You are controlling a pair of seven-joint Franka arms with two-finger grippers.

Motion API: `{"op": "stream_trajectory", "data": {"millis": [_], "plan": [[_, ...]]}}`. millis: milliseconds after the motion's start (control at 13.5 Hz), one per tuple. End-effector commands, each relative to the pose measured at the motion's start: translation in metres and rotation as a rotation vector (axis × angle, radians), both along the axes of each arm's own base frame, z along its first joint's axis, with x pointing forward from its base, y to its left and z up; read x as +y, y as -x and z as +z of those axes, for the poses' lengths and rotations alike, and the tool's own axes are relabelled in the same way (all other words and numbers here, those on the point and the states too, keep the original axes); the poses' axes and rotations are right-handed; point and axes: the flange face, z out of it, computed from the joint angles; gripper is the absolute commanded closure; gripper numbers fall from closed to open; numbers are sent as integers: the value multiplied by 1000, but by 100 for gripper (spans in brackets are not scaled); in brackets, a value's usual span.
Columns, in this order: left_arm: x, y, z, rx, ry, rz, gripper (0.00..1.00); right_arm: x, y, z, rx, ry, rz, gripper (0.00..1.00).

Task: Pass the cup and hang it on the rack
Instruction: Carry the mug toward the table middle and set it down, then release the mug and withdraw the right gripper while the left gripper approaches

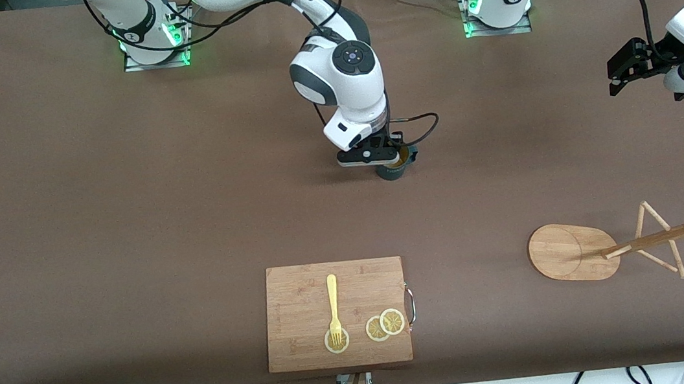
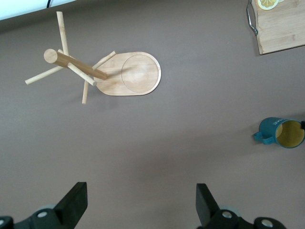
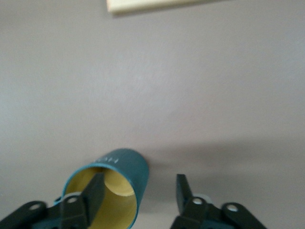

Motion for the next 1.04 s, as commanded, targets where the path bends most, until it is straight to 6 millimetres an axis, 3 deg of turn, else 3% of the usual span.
{"op": "stream_trajectory", "data": {"millis": [0, 222, 370, 519, 593, 667, 741, 889, 963], "plan": [[2, -2, -1, 32, 48, 20, 0, -64, -46, 73, 23, -14, 10, 0], [-5, -1, 1, 34, 74, 9, 0, -137, -87, 112, 31, 41, -42, 0], [-27, -4, -10, 62, 154, -25, 0, -185, -105, 138, 53, 82, -26, 0], [-60, -19, -60, 157, 158, -64, 0, -242, -113, 168, 132, 76, 33, 0], [-75, -20, -87, 257, 152, -92, 0, -280, -116, 185, 162, 61, 46, 0], [-79, -16, -88, 284, 157, -103, 0, -313, -114, 201, 178, 63, 82, 0], [-84, -17, -102, 318, 160, -111, 0, -343, -110, 213, 189, 65, 109, 0], [-91, -20, -140, 429, 234, -146, 0, -407, -97, 228, 194, 63, 132, 0], [-95, -26, -171, 485, 283, -195, 0, -436, -86, 234, 195, 55, 152, 0]]}}
